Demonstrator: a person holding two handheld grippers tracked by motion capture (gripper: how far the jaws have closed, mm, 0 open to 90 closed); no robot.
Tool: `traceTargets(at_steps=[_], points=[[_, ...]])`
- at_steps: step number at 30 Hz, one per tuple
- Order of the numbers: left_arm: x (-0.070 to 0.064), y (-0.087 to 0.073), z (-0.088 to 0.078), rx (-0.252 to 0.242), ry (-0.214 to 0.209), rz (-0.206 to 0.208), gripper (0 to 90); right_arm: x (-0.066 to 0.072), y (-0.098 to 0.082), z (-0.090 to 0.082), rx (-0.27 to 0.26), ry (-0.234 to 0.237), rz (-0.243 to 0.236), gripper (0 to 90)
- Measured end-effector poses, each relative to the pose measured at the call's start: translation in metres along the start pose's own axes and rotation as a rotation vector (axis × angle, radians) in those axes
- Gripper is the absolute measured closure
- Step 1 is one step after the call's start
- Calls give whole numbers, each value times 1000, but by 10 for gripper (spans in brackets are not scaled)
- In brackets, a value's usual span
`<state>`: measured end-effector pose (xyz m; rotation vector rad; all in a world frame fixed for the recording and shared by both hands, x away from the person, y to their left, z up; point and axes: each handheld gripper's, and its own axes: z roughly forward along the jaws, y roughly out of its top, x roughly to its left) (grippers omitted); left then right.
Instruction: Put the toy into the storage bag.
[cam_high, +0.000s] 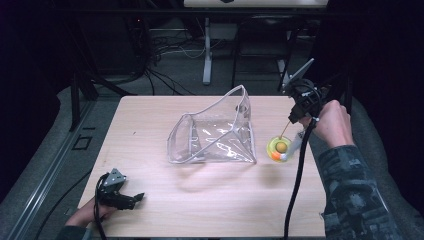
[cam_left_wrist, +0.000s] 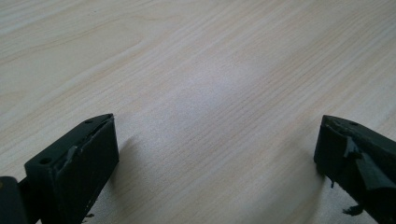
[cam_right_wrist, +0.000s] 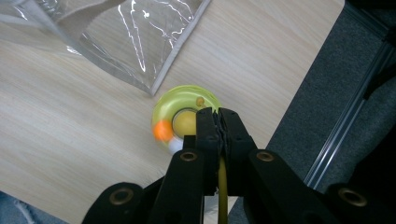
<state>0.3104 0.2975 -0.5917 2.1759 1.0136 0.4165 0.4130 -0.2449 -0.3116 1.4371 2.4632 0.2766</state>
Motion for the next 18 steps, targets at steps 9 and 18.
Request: traceTargets(at_steps=[9,18], points=[[0,0,0,0,0,-1,1,3,15,-13,-17,13,-18,875],[0,0,0,0,0,0,1,4,28,-19,-18,15,-33,875]])
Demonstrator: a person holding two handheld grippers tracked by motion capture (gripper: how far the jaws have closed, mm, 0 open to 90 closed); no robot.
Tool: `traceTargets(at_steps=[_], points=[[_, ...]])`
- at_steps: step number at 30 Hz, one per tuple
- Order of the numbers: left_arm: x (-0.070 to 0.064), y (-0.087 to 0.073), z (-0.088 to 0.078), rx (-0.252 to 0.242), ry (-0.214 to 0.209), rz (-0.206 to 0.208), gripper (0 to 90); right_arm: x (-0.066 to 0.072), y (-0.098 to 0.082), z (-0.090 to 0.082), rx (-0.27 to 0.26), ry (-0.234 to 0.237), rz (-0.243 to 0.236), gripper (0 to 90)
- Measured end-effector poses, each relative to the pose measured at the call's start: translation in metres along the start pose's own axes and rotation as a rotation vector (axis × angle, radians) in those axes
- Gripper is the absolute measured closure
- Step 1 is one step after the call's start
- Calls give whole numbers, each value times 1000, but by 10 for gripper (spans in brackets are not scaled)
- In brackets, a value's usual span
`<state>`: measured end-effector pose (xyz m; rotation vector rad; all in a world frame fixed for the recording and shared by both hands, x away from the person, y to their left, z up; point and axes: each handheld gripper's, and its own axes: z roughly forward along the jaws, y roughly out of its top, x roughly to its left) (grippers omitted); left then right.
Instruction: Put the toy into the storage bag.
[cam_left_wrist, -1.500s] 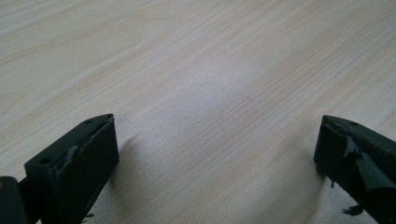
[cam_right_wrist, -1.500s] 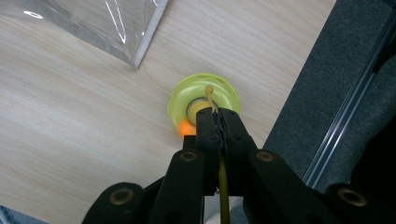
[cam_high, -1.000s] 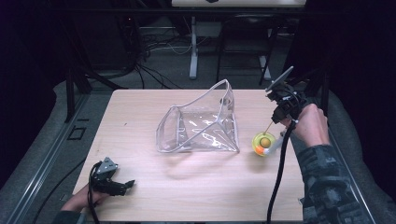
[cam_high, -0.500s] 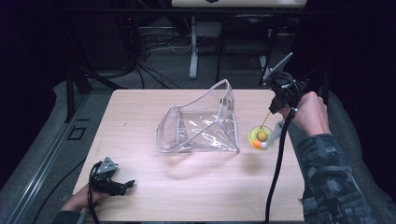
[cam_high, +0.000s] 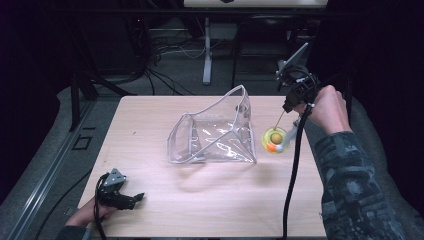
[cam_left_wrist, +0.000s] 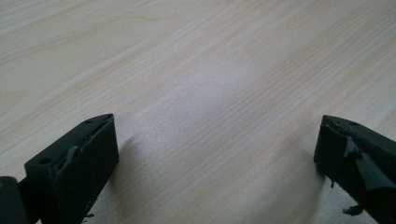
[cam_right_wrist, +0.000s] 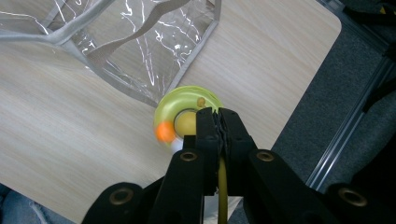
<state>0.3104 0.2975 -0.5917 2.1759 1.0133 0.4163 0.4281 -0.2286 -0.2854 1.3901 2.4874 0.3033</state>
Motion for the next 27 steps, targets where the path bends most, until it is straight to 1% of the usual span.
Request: traceTargets(at_steps=[1,2,14,15,16,17,20,24,26,27], points=[[0,0,0,0,0,0,1,0,1,0,-1,4,6,875],[0,0,0,0,0,0,1,0,3,0,3,5,0,875],[0,0,0,0,0,0,1,-7,19,-4,3,-7,11,876],[0,0,0,0,0,0,1,-8,21,-5,13,-10,7,875],[0,0,0,0,0,0,1,-8,22,-5,6,-10,16,876],[0,0,0,0,0,0,1,-9,24,-7,16,-10,9,876],[0,0,0,0,0,0,1,-9,27,-8,7,-12,16,876],[0,0,0,0,-1,0,1,-9,35,-13,8,-19,5,876],[0,0,0,0,-1,1,1,-8,36,-14,6,-20,10,876],[0,0,0,0,0,0,1,-7,40,-17,-2,-26,3,876]])
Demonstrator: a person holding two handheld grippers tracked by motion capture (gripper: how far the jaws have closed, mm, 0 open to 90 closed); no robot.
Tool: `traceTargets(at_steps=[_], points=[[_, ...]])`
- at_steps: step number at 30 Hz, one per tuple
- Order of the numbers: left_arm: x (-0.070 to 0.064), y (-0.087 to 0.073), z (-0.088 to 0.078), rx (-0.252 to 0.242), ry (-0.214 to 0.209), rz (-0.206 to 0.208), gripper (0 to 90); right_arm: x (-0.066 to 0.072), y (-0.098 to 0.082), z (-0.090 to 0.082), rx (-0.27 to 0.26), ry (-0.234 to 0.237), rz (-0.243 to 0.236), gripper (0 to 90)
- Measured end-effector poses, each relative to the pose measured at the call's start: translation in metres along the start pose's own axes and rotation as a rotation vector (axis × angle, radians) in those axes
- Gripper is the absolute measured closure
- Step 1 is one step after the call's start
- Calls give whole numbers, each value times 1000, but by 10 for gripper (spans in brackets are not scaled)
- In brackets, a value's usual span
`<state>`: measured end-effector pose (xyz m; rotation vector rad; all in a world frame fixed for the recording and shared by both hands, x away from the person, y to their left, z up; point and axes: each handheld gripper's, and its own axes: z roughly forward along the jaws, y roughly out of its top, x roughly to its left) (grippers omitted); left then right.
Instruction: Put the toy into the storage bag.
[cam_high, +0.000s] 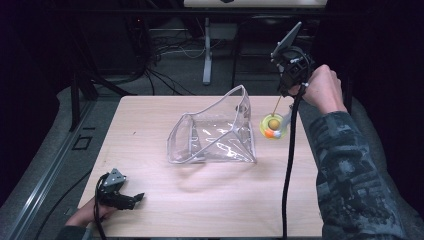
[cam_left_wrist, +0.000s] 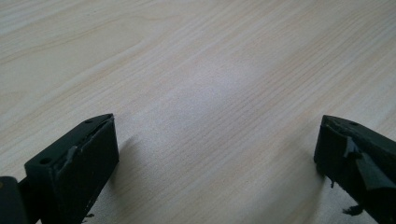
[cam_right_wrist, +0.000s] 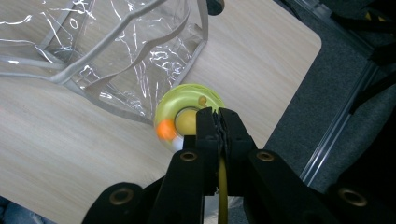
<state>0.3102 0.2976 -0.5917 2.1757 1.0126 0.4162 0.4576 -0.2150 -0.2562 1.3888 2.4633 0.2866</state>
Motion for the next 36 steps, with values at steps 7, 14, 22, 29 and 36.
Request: traceTargets(at_steps=[7,14,22,29,36], points=[[0,0,0,0,-1,0,1,4,11,-13,-8,-19,-21,876],[0,0,0,0,-1,2,1,5,18,-23,-19,-28,-24,876],[0,0,0,0,-1,4,1,9,27,-37,-39,-40,-36,876],[0,0,0,0,-1,4,1,14,35,-47,-50,-50,-49,875],[0,0,0,0,-1,1,1,21,44,-60,-67,-64,-65,876]])
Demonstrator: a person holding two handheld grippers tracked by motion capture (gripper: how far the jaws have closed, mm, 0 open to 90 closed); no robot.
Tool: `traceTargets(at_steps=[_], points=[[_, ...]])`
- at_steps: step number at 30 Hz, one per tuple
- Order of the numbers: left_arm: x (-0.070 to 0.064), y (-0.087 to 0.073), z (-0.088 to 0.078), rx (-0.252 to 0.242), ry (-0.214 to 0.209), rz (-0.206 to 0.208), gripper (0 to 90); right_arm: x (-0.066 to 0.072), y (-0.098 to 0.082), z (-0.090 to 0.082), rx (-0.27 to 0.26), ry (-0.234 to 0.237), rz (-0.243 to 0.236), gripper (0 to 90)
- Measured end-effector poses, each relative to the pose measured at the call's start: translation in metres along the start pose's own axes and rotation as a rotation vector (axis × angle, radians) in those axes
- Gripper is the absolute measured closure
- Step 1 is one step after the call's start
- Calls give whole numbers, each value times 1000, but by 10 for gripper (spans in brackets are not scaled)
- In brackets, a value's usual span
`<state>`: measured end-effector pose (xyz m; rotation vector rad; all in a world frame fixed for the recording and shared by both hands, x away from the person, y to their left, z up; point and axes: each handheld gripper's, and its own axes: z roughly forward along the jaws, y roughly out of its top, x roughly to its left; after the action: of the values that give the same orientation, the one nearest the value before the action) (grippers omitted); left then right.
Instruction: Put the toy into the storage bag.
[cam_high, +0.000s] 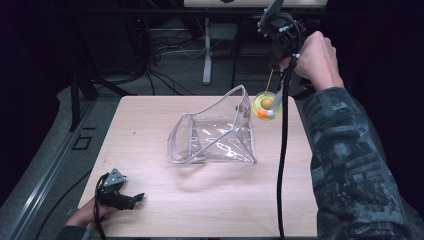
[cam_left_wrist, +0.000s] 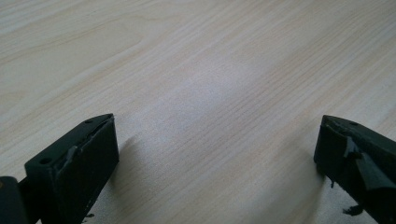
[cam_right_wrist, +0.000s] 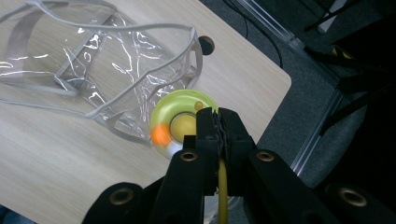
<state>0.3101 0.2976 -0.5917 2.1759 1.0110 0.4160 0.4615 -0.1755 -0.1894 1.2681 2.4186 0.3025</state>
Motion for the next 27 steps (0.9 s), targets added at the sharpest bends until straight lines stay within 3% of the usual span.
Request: traceTargets(at_steps=[14,27], points=[[0,0,0,0,-2,-2,1,19,24,-24,-67,-4,-42,876],[0,0,0,0,-3,4,1,43,44,-28,-95,25,-84,876]])
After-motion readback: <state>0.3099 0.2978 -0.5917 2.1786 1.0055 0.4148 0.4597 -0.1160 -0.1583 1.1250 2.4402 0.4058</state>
